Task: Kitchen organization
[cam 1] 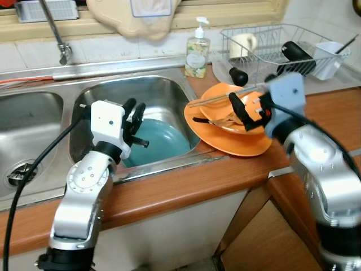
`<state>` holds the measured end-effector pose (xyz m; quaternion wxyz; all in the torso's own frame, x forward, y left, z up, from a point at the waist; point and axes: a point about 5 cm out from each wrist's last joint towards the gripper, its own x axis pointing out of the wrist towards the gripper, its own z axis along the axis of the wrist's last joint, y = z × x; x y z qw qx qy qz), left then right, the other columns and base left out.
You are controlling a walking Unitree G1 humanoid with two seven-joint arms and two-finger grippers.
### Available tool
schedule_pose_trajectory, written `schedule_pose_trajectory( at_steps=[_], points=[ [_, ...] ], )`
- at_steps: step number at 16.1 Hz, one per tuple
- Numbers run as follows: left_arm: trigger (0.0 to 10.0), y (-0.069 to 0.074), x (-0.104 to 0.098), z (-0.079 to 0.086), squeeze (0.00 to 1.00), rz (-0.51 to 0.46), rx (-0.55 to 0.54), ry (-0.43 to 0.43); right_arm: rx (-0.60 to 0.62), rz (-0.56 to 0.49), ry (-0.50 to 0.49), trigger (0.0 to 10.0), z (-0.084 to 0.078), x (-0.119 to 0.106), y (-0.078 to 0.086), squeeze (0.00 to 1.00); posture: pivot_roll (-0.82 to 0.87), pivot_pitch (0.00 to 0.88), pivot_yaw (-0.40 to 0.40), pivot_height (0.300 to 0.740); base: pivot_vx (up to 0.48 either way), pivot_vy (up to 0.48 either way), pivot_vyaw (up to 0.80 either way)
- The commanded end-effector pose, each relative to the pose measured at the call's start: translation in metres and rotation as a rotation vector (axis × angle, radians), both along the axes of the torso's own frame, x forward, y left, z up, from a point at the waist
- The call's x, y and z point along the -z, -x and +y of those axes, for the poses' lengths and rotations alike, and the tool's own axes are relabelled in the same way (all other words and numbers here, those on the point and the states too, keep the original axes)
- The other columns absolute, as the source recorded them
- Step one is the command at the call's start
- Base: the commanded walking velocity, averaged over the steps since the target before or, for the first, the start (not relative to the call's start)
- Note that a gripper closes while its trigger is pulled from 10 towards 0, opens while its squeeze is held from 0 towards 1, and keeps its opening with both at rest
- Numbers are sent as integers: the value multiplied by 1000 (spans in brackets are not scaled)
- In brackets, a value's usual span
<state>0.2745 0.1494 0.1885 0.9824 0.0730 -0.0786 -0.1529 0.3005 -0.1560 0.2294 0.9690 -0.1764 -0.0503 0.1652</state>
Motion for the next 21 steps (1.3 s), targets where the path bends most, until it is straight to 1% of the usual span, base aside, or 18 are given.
schedule_pose_trajectory(
  at_steps=[1, 2, 3, 4, 5, 7, 8, 9, 10, 11, 12, 13, 14, 18, 21],
  points=[
    [10000, -1, -4, 1, 0, 12, 80, -30, -47, -12, 75, 10000, -2, -6, -10, 102, -71, 0, 13, 740, 0, 0, 0],
    [10000, 1, -5, 3, 0, 21, 129, -65, -90, -14, 150, 10000, -4, -10, -16, 0, -68, 0, 9, 740, 0, 0, 0],
    [10000, 2, -6, 5, 0, 29, 162, -97, -133, -10, 218, 10000, -5, -13, -21, 0, -66, 0, 7, 740, 0, 0, 0],
    [10000, 4, -8, 7, 0, 37, 186, -115, -199, 11, 322, 10000, -7, -14, -27, 0, -63, 0, 2, 740, 0, 0, 0],
    [10000, 4, -9, 8, 0, 39, 195, -122, -227, 23, 366, 10000, -7, -13, -29, 0, -63, 0, 1, 740, 0, 0, 0],
    [10000, 7, -12, 8, 0, 47, 247, -145, -311, 62, 534, 10000, -12, -9, -37, 0, -66, 0, -4, 740, 0, 0, 0],
    [10000, 9, -13, 5, 0, 52, 278, -160, -331, 86, 588, 8627, -15, -6, -45, 0, -58, 0, -10, 740, 0, 0, 0],
    [10000, 10, -13, 3, 0, 61, 300, -170, -345, 97, 642, 6824, -17, -5, -50, 0, -57, 0, -12, 740, 0, 0, 0],
    [10000, 11, -13, 1, 0, 69, 317, -173, -354, 100, 673, 4078, -17, -4, -55, 0, -57, 0, -14, 740, 0, 0, 0],
    [10000, 13, -14, 0, 0, 73, 329, -176, -356, 101, 694, 1020, -16, -5, -60, 0, -56, 0, -14, 740, 0, 0, 0],
    [10000, 13, -14, -1, 0, 75, 336, -179, -358, 98, 726, 0, -16, -4, -65, 0, -56, 0, -16, 740, 0, 0, 0],
    [10000, 13, -14, -1, 0, 76, 340, -180, -356, 98, 742, 0, -16, -3, -67, 0, -56, 0, -16, 740, 0, 0, 0],
    [10000, 13, -15, -2, 0, 80, 349, -184, -352, 100, 768, 0, -15, 0, -72, 0, -56, 0, -16, 740, 0, 0, 0],
    [10000, 16, -15, -6, 0, 90, 376, -184, -359, 109, 783, 0, -14, 7, -79, 0, -54, 0, -17, 740, 0, 0, 0],
    [10000, 16, -14, -8, 0, 94, 382, -187, -340, 110, 805, 0, -14, 12, -85, 0, -51, 0, -20, 740, 0, 0, 0]
  ],
)
